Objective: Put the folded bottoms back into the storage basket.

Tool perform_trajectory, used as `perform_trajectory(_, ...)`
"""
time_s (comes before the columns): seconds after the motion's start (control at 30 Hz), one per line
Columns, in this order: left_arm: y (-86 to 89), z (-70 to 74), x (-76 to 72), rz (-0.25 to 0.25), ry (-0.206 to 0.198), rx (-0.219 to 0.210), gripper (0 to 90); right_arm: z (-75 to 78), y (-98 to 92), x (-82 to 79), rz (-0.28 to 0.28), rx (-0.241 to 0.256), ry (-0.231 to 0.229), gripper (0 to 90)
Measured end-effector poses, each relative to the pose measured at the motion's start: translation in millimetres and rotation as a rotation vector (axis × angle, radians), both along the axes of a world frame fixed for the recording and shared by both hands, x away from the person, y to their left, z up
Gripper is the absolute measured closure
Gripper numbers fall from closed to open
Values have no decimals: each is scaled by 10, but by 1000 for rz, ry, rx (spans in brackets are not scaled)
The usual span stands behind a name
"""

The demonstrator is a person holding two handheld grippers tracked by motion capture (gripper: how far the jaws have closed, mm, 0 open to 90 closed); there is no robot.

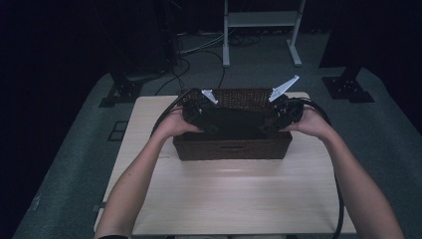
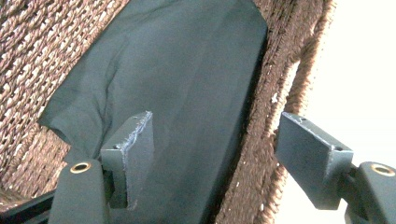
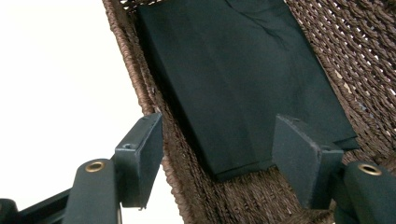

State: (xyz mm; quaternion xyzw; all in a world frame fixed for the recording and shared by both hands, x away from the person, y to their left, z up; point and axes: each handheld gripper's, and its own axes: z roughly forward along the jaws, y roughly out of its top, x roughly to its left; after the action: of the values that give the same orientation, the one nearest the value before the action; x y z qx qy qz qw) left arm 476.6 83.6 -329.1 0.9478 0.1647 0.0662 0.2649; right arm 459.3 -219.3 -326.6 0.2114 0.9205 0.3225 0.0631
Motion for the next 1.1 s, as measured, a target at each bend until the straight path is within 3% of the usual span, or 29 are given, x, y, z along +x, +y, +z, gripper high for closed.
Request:
perform_trajectory(0.1, 9, 17, -40, -5, -5, -16, 268, -14, 11, -45, 3, 8, 0, 331)
perform_trajectory(0.7, 54, -24, -185, -16, -11, -20, 245, -73, -8, -186, 22, 18, -2, 314)
perform_trajectory(1.1, 94, -27, -277, -15, -16, -27, 199, -107, -30, -277, 4, 25, 3, 267)
